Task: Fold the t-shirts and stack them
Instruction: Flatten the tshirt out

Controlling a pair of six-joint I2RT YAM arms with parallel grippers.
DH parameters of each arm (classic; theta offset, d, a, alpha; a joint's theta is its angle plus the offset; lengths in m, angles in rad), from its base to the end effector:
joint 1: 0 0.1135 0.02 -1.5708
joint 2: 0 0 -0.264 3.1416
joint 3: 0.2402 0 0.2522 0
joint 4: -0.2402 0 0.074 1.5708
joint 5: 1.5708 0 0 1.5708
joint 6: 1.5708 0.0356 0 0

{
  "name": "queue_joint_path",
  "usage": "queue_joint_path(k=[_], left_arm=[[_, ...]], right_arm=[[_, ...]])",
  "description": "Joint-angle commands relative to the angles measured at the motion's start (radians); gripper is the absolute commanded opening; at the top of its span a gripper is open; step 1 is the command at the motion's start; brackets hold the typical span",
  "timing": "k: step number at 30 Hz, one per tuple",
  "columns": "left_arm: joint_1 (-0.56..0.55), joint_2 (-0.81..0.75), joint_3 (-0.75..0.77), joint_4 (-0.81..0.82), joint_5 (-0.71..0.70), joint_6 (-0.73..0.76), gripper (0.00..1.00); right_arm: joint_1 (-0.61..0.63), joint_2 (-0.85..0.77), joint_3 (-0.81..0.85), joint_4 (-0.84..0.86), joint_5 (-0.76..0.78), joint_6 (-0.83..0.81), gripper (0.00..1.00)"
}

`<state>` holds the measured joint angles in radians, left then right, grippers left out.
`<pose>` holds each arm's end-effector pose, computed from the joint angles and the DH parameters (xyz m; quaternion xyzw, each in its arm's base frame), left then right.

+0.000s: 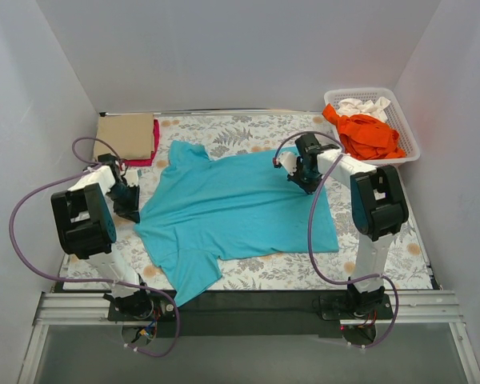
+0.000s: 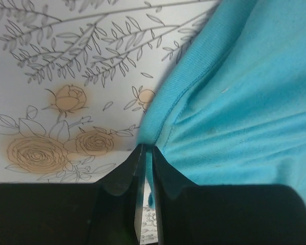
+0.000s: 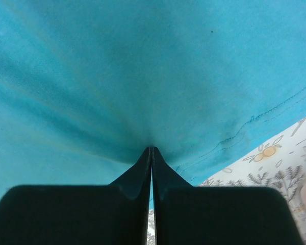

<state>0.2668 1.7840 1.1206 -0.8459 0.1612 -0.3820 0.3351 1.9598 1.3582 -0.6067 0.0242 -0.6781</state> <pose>0.3030 0.0769 0.1590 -0.3152 0.9451 -0.0821 0.0260 0.3732 0.1291 0.1661 -0.4753 0.8611 -0.0425 0.1756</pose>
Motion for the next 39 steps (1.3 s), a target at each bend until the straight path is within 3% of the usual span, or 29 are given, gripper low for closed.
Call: queue_joint_path(k=[1,9,19,24,27,32,34,35,39], left_arm=[[0.006,-0.080,-0.007,-0.064,0.003,0.028,0.14],[-0.005,-0.009,0.308,-0.035,0.266,-0.044,0.20],[-0.173,0.319,0.661,0.119,0.244,-0.199,0.36],[-0.227,0.435,0.748,0.145,0.241,-0.238,0.40],[-0.248,0.453,0.759,0.186,0.238,-0.253,0.51],[-0.253,0.517,0.788,0.225,0.239,-0.276,0.52],[-0.285,0.541,0.818,0.226,0.251,-0.279,0.44],[-0.290,0.555,0.829,0.226,0.264,-0.282,0.31],[-0.333,0.537,0.860,0.222,0.304,-0.271,0.02]], right_arm=[[-0.007,-0.061,-0.062,-0.131,-0.004,-0.043,0.06],[-0.005,-0.091,-0.074,-0.191,-0.040,-0.095,0.04],[-0.013,-0.061,-0.019,-0.192,-0.029,-0.092,0.03],[-0.013,-0.041,0.013,-0.199,-0.030,-0.074,0.03],[-0.013,-0.036,0.024,-0.202,-0.035,-0.063,0.03],[-0.013,-0.032,0.028,-0.206,-0.040,-0.054,0.03],[-0.013,-0.033,0.030,-0.206,-0.040,-0.054,0.03],[-0.013,-0.032,0.032,-0.206,-0.038,-0.054,0.03],[-0.015,-0.030,0.033,-0.205,-0.033,-0.054,0.03]])
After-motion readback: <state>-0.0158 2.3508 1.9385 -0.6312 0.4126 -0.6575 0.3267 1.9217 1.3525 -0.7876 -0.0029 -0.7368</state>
